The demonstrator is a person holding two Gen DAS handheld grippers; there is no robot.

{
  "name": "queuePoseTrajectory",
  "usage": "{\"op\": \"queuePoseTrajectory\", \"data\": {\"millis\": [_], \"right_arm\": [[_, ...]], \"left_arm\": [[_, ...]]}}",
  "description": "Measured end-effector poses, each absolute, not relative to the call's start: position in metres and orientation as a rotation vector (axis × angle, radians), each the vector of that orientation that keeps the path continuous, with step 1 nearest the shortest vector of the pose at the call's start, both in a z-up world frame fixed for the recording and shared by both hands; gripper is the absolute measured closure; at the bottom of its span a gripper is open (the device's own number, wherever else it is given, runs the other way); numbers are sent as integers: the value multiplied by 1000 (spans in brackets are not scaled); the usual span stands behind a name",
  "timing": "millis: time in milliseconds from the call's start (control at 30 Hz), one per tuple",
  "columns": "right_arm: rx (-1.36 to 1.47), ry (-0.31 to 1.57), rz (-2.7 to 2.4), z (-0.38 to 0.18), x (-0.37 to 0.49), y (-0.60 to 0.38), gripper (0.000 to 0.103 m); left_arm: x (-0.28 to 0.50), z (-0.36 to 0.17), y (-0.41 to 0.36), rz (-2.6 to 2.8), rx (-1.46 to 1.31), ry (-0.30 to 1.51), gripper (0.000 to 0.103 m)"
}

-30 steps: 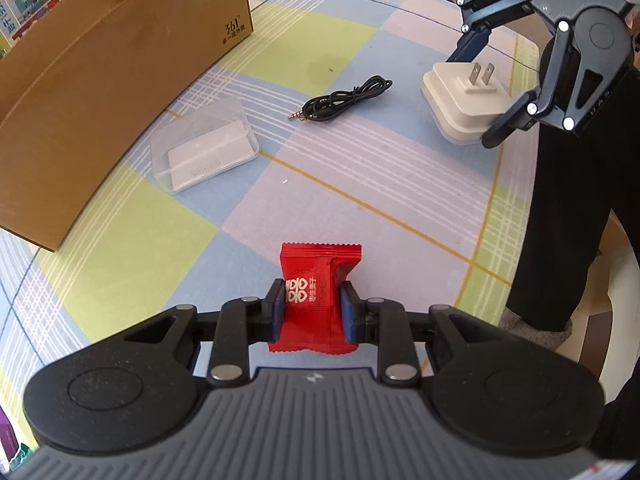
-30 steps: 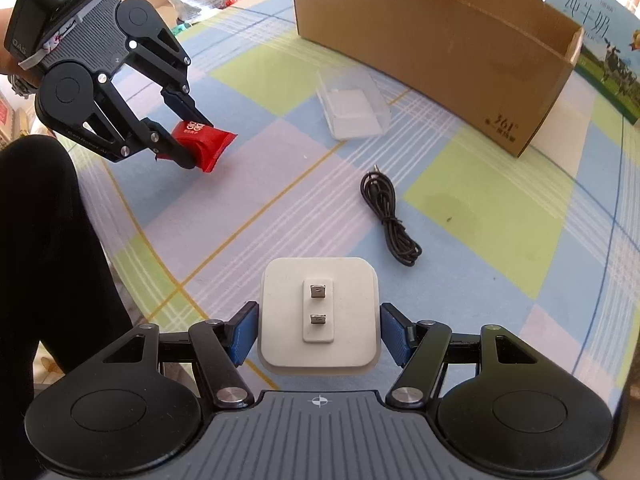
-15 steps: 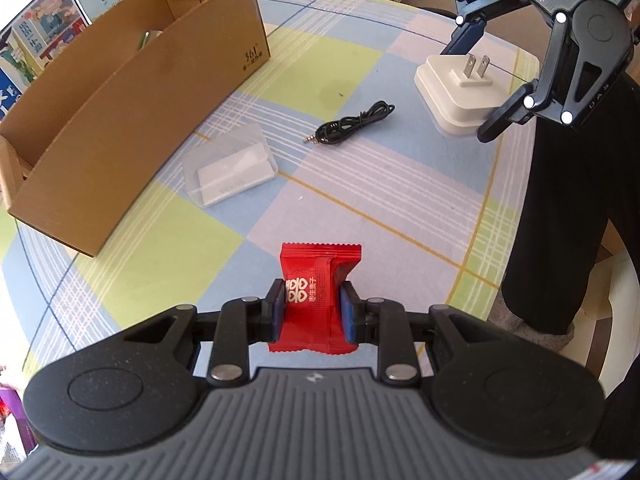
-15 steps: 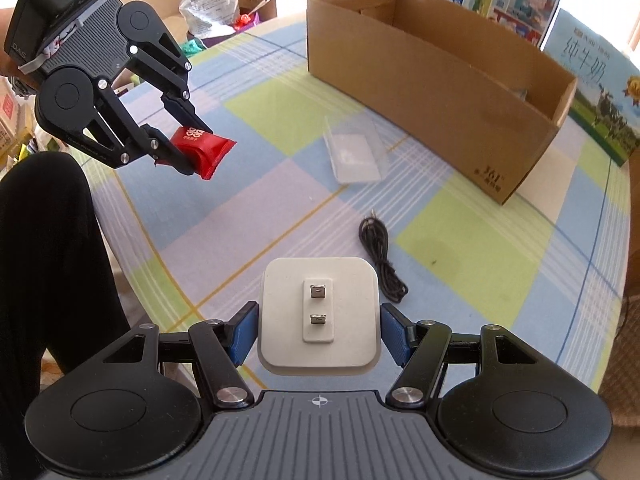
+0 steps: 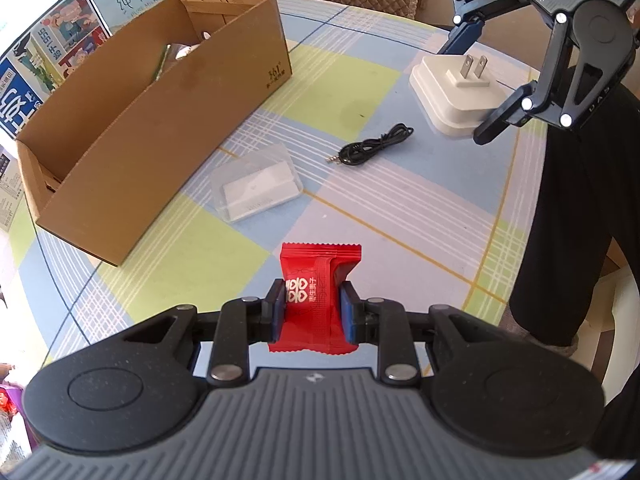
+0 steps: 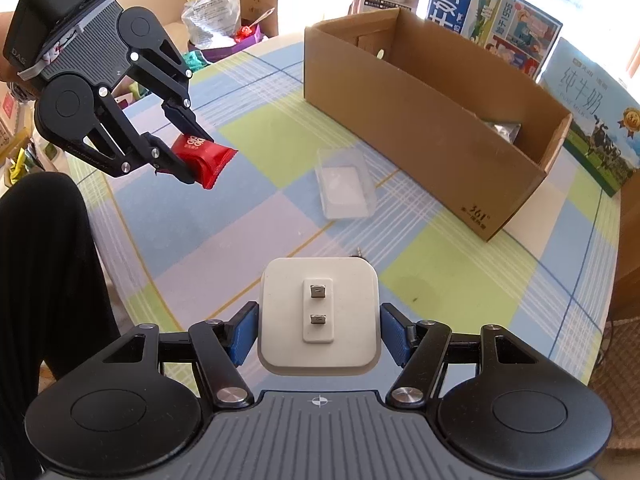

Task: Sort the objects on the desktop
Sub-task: 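Lift the candy and charger and carry both over the cardboard box, then lower both items into the cardboard box and open both grippers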

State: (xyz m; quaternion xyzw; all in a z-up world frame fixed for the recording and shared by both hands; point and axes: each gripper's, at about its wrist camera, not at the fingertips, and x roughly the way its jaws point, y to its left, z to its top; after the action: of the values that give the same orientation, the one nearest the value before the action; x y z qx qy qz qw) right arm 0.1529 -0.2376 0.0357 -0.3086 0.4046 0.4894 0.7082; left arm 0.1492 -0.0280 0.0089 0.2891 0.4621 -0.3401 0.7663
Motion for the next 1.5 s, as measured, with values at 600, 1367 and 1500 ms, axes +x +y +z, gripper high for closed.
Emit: {"op": "queuePoseTrajectory", "data": {"millis": [600,1367,1500], "right_arm": [[-635,806,1066,78,214,-206,42],[-402,763,925,106,337,-135,42],[-348,782,900,99,355,-128,42]], "left_arm": [[215,58,-29,-645,582,910,80],[348,81,-23,-396,352,877,80],[365,73,-20,-374,319,885,80]]}}
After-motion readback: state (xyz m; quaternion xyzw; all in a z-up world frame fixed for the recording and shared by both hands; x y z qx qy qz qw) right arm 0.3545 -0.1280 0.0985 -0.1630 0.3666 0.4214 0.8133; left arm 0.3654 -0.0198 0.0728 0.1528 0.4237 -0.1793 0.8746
